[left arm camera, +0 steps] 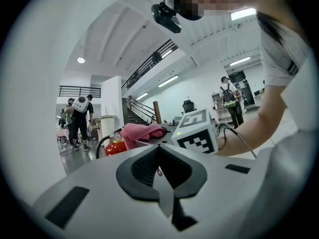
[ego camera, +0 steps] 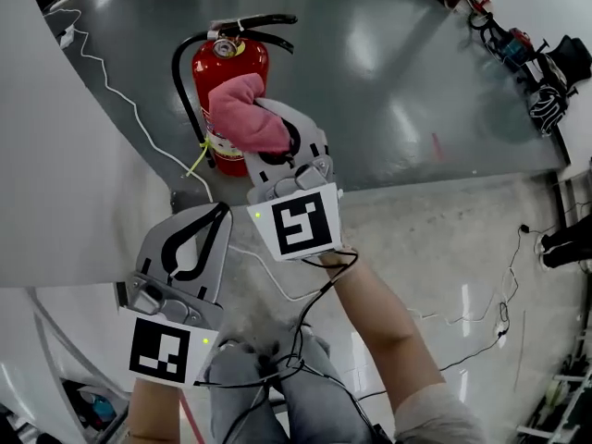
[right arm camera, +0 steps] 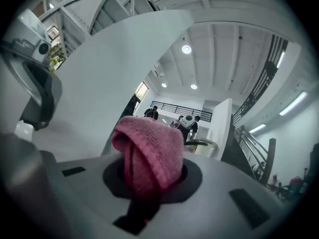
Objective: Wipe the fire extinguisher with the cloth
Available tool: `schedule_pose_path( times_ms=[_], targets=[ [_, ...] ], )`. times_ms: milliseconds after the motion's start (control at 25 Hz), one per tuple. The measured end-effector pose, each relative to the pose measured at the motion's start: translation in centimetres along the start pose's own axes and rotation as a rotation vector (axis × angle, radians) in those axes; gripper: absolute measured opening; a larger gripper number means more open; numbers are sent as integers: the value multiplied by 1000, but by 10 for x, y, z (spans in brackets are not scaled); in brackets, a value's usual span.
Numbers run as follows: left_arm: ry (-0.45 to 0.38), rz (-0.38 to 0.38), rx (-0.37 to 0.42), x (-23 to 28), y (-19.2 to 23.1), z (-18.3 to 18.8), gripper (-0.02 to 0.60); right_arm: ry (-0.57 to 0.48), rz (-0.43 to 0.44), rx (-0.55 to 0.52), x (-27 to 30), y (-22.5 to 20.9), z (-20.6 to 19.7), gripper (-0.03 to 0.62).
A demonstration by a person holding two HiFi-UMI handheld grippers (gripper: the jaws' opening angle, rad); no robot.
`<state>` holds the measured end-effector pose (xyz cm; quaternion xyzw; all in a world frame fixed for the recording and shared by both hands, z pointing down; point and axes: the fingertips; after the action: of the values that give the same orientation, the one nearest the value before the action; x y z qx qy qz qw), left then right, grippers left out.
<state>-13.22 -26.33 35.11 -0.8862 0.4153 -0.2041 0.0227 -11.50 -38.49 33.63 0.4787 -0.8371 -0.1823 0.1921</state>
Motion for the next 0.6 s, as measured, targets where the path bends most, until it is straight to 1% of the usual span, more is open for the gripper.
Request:
schedule_pose_path(
  times_ms=[160,360,480,600],
  targets=[
    [-3,9,-73,-37,0,65,8,-12,76,114,-61,-18,59,58],
    [-21,2,-94,-84,-2,168,8,-32,131,227,-139,-57,150,58],
    [-39,0,-101,-108,-1,224,8,-20,160,230,-177,-75,197,57],
    [-62,-7,-69,-124,5,273,8,-18,169,235,-202,-94,240,58]
  ],
)
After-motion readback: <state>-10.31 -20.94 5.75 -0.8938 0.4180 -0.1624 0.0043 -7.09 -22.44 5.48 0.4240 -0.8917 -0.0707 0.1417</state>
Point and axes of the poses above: the fingertips, and each gripper's own axes: x forward along the fingers, y to its left, z out of its top, and after that the axes turned 13 degrees about y, right-handed
